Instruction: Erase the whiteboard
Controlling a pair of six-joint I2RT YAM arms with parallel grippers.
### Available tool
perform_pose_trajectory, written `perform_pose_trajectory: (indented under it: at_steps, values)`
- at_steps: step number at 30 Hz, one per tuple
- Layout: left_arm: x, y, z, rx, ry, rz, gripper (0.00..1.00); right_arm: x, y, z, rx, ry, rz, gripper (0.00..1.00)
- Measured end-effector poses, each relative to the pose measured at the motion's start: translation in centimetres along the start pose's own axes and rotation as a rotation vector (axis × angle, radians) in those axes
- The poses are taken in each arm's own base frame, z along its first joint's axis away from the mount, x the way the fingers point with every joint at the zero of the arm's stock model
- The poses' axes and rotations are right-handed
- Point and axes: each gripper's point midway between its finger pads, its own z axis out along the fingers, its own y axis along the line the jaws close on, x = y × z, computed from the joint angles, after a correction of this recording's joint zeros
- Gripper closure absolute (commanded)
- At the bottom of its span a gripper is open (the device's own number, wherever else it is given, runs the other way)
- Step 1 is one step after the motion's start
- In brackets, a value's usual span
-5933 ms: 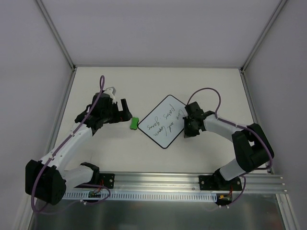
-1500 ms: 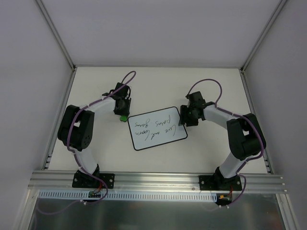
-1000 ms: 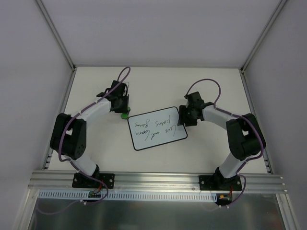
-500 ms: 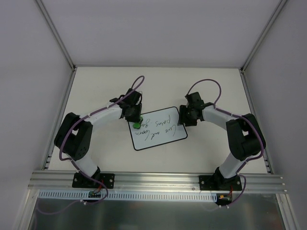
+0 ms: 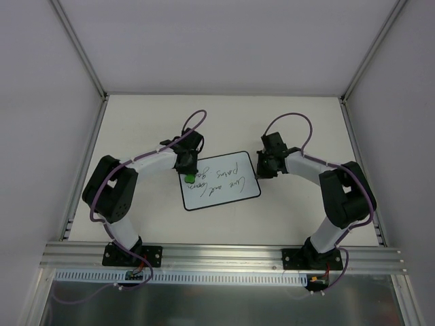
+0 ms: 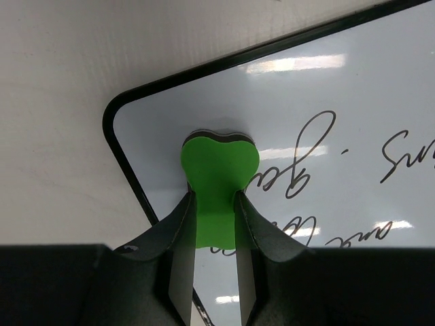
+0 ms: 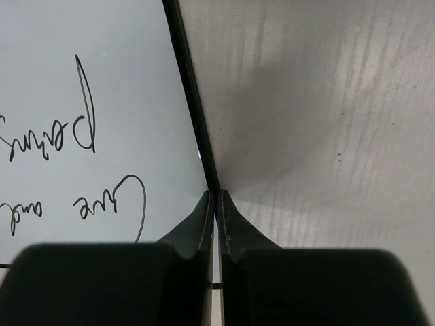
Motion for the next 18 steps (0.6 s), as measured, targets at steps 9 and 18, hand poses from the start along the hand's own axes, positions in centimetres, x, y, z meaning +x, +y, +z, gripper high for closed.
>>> perform_pose_trajectory:
  at_steps: [9, 18]
  values:
    - [-0.6, 0.4, 0.4, -0.050, -0.014, -0.002, 0.98, 0.2, 0.8, 0.2, -0.017, -0.001, -0.013, 1.00]
    - [-1.3, -2.5, 1.0, -0.029, -0.016, 0.051, 0.98, 0.4, 1.2, 0.2, -0.005, -0.009, -0.044, 1.00]
